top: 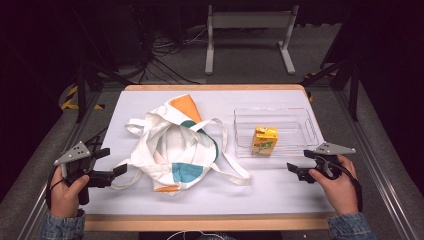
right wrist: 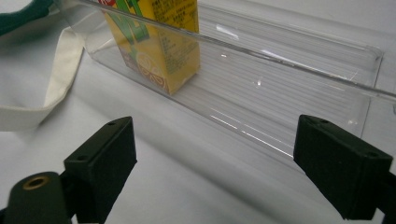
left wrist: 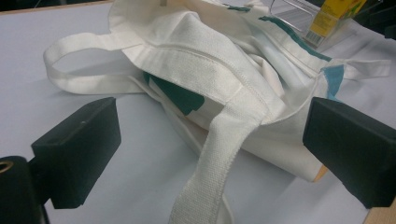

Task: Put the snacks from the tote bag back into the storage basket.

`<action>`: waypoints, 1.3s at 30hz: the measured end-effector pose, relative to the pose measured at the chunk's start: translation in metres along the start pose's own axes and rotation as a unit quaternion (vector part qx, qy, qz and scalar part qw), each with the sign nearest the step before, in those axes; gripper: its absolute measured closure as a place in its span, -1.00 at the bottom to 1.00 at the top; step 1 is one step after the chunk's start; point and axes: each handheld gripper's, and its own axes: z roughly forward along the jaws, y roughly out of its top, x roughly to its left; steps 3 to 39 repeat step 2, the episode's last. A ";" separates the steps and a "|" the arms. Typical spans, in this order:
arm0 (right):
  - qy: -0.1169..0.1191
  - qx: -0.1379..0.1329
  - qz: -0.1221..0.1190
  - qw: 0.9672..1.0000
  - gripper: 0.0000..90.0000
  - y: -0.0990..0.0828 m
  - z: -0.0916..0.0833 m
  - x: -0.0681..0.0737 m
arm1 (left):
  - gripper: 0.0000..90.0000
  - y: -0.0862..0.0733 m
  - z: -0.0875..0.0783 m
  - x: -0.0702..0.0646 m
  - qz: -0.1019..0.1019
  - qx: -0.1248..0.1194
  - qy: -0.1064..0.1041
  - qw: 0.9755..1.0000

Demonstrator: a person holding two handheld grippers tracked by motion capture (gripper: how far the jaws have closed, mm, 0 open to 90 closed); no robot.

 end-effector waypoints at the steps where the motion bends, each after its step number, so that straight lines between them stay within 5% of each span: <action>1: 0.001 -0.002 0.001 1.000 -0.70 0.000 -0.001 0.000 | -0.90 0.000 0.000 0.000 0.002 0.001 -0.001 1.000; 39: 0.002 -0.005 0.000 1.000 -0.70 0.001 -0.002 0.000 | -0.91 0.000 0.001 0.001 0.003 0.001 -0.003 1.000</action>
